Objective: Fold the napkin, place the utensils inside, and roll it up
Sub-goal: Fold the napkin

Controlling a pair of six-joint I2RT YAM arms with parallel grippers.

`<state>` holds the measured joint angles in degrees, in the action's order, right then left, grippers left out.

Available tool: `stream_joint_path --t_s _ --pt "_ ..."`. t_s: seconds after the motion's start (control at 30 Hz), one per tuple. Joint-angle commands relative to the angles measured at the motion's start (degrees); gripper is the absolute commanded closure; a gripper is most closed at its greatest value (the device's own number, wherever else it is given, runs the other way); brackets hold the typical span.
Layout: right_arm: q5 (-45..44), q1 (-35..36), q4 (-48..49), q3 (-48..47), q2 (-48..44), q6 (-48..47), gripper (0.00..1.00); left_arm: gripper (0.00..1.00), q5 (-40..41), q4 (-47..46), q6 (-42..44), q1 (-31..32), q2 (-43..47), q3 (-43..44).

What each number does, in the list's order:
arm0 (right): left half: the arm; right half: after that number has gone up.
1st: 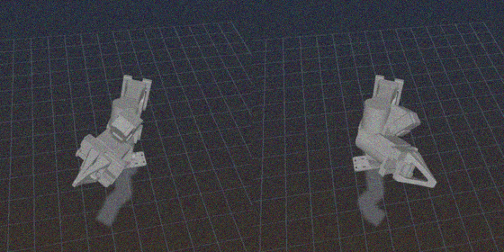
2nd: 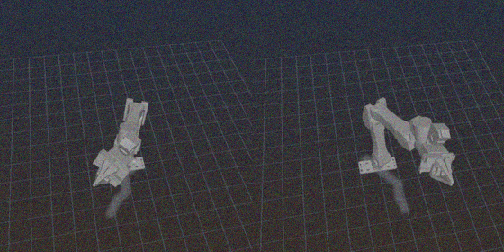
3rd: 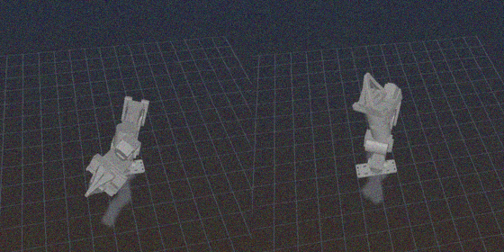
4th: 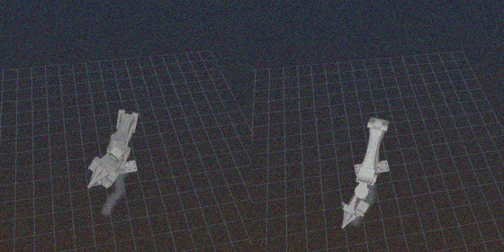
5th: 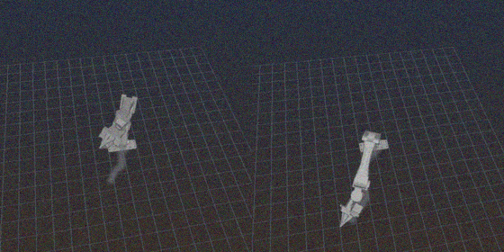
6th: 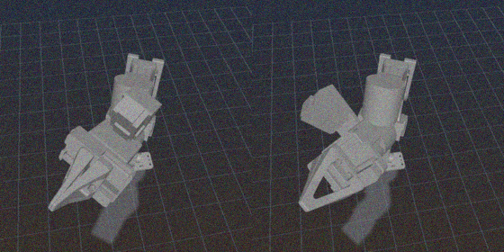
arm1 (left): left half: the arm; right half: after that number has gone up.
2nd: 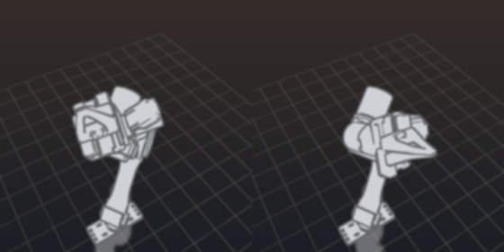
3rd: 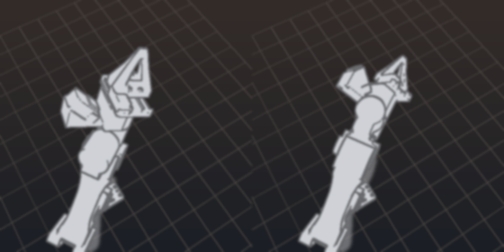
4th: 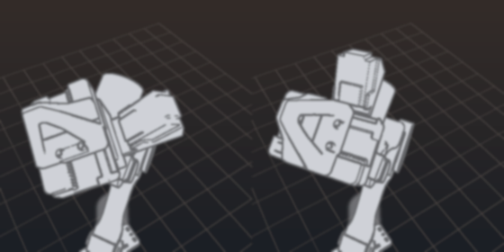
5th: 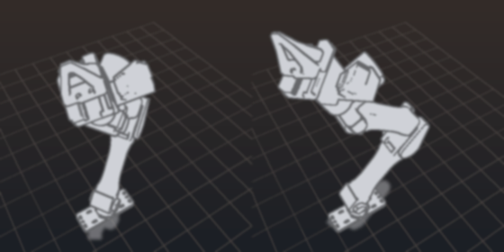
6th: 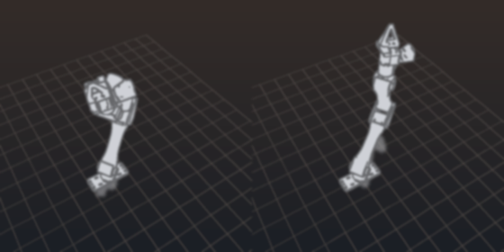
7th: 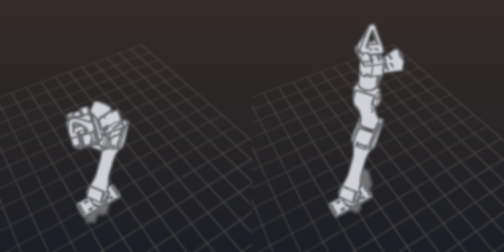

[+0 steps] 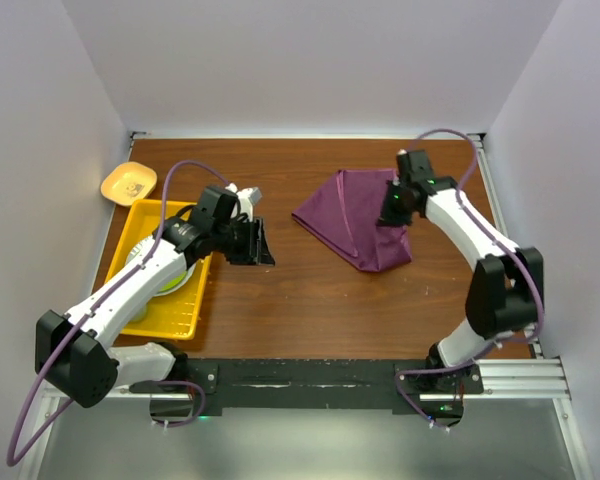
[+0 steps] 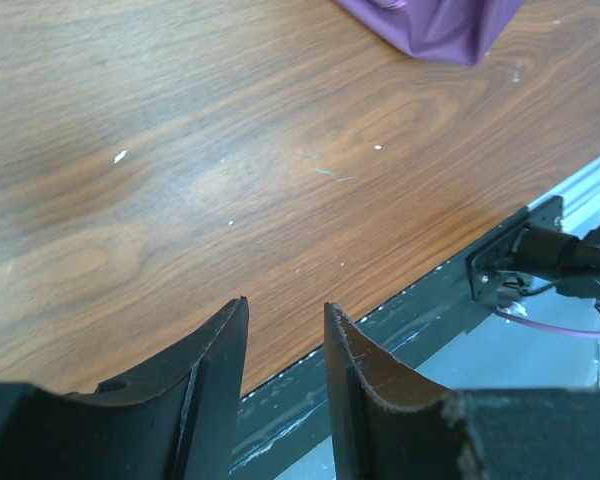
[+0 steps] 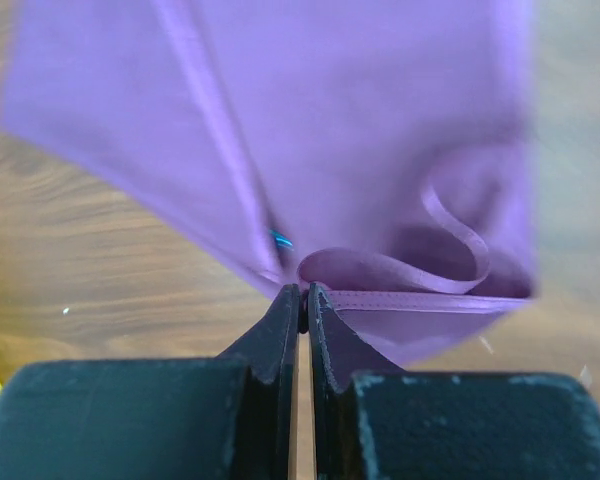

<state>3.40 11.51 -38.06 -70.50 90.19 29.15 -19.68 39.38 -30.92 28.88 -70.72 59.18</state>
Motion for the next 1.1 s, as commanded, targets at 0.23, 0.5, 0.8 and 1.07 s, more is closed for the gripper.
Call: stream_joint_path --t_s 0.23,0.5,0.8,1.07 --pt "4.42 11.25 -3.77 -28.43 21.15 -17.27 0.99 0.59 4.13 4.04 -2.22 -0.5 1.55 4.89" --pt "6.7 13.72 -10.36 -44.45 32.59 -23.52 0.99 0.59 5.44 5.1 -4.06 -0.5 1.37 5.07" --pt "11.28 15.21 -10.45 -45.43 35.4 -25.01 0.98 0.59 5.88 5.19 -4.24 -0.5 -0.47 6.48" --pt "11.72 16.18 -10.8 -46.92 36.63 -25.37 0.96 0.59 5.53 5.27 -3.63 -0.5 -1.62 7.18"
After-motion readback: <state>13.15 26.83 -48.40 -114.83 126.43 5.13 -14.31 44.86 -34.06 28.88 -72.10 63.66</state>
